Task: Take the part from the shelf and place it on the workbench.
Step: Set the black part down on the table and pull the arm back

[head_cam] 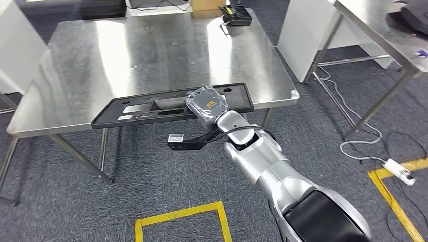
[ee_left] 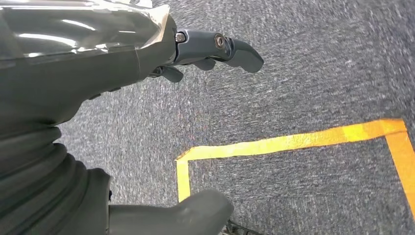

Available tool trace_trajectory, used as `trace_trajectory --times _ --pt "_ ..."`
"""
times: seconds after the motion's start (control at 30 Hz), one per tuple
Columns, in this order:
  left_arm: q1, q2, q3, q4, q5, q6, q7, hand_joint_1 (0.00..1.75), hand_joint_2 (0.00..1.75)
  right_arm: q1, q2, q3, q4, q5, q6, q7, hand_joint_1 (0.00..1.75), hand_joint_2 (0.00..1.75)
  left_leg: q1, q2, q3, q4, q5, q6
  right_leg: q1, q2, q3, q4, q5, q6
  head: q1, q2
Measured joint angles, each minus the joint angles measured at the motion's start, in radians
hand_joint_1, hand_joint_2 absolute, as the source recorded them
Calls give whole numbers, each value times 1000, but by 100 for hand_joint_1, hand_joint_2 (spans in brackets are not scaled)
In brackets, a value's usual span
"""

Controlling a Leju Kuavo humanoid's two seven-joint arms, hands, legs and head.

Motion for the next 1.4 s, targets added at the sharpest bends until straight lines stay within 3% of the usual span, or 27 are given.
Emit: trace_trajectory --times 0.07,0.13,0.17,0.23,0.27,0.33,0.37,0.4,0.47,0.53,0.57,0.63,0.7,0.77,0.83,0.87,0.9,0.93,1.0,1.03,1.1,1.17,1.23,1.3,1.33,1.4 --pt "1 -1 0 0 -1 -1 0 0 175 -1 2 0 0 0 5 -1 150 175 0 -15 -5 2 -2 -10 2 10 23 -48 18 -10 0 0" --pt "5 0 0 0 -2 -1 0 0 175 -1 6 1 0 1 8 -2 150 175 4 -21 -9 2 -2 -22 0 -4 27 -51 22 -24 0 0" --pt "8 0 1 0 -2 0 0 0 175 -2 9 1 -1 1 8 -3 150 175 4 -6 -12 9 -8 -28 -3 -10 30 -55 24 -31 0 0" --pt "8 2 2 0 -3 1 1 0 175 -3 13 1 -2 2 9 -4 150 175 5 42 -41 73 -49 -39 -11 -26 37 -65 27 -47 -6 0" --pt "6 1 3 0 -3 1 1 0 175 -3 14 1 -2 2 9 -4 150 175 5 65 -70 132 -79 -44 -9 -35 40 -65 25 -52 -8 0" --pt "4 1 3 0 -4 1 2 0 175 -3 13 1 -2 2 10 -4 150 175 11 80 -136 256 -125 -54 -7 -55 42 -65 22 -57 -9 0" --pt "4 1 3 0 -5 1 3 0 175 -2 13 1 -2 3 11 -5 150 175 14 84 -154 283 -125 -58 -7 -65 43 -65 20 -58 -9 0" --pt "4 2 3 0 -4 1 4 0 175 -1 13 1 -2 3 11 -5 150 175 17 88 -150 270 -106 -61 -7 -75 44 -64 18 -57 -10 0" --pt "4 3 4 0 -4 0 5 0 175 -1 14 2 -2 4 11 -6 150 175 20 119 -84 137 -37 -62 -6 -91 50 -64 12 -50 -11 0" --pt "1 3 4 0 -4 -2 4 0 175 -2 13 2 -2 4 11 -9 150 175 16 146 -25 27 1 -54 3 -106 55 -61 4 -38 -10 0" --pt "0 2 4 0 -4 -3 4 0 175 -3 12 3 -2 4 11 -11 150 175 12 149 -16 8 3 -47 8 -114 57 -61 1 -33 -8 0" --pt "0 2 4 0 -4 -3 5 0 175 -4 14 4 -3 6 11 -13 150 175 6 127 -18 6 3 -31 12 -128 60 -60 -4 -22 -5 0" --pt "1 1 5 0 -4 -1 6 0 175 -5 15 6 -3 8 12 -13 150 175 6 107 -16 -1 8 -14 9 -105 47 -31 -24 -16 -5 0" --pt "0 0 5 0 -3 0 8 0 175 -5 13 9 -3 9 13 -13 150 175 7 88 -14 -4 11 -1 4 -60 -6 80 -75 -21 -3 0" --pt "-1 0 5 0 -3 1 8 0 175 -1 8 11 -3 9 15 -13 150 175 8 64 -14 -4 11 4 1 -41 -79 225 -126 -23 -2 0" --pt "0 0 5 0 -3 1 8 0 175 1 5 12 -3 9 16 -13 150 175 7 51 -14 -4 11 5 1 -38 -101 263 -133 -19 -1 0" --pt "0 0 5 0 -4 1 9 0 175 3 3 13 -3 9 16 -13 150 175 7 39 -13 -3 11 5 1 -36 -102 254 -121 -12 -1 0" --pt "1 0 6 0 -4 1 10 0 175 3 3 13 -3 7 15 -13 150 175 7 28 -12 -3 11 4 1 -34 -84 207 -95 -4 -1 0" --pt "1 -1 6 0 -6 1 13 0 175 2 3 13 -4 1 14 -13 150 175 4 12 -12 1 9 1 1 -27 -21 59 -31 5 0 0" --pt "1 -2 7 0 -6 -2 13 0 175 2 3 13 -5 -2 14 -13 150 175 2 6 -14 4 7 -3 1 -22 3 4 -8 2 0 0" --pt "4 -1 12 0 -3 -12 8 0 175 2 5 14 -6 -4 15 -13 150 175 -2 -1 -23 14 4 -4 -8 -14 20 -46 18 -3 -3 0" --pt "7 2 17 0 0 -20 3 0 175 3 6 14 -6 -3 16 -13 150 175 -1 0 -30 19 3 3 -20 -11 15 -48 29 3 -7 0" --pt "7 3 20 0 0 -21 1 0 175 2 9 15 -6 -3 17 -13 150 175 -4 3 -25 11 4 7 -23 -4 17 -57 33 8 -12 0" --pt "5 3 22 -1 -2 -20 -2 0 175 1 13 15 -10 -4 17 -13 150 175 -2 14 8 -37 19 18 -14 -3 26 -66 32 5 -15 0" --pt "4 2 23 -1 -3 -20 -4 0 175 -1 14 15 -12 -4 17 -14 150 175 1 19 28 -65 29 25 -9 -7 24 -54 24 2 -13 0" --pt "2 1 24 -1 -4 -19 -6 0 175 -6 12 16 -14 -4 17 -15 150 175 7 27 53 -99 44 30 -8 -15 -17 35 -14 -5 -9 0"
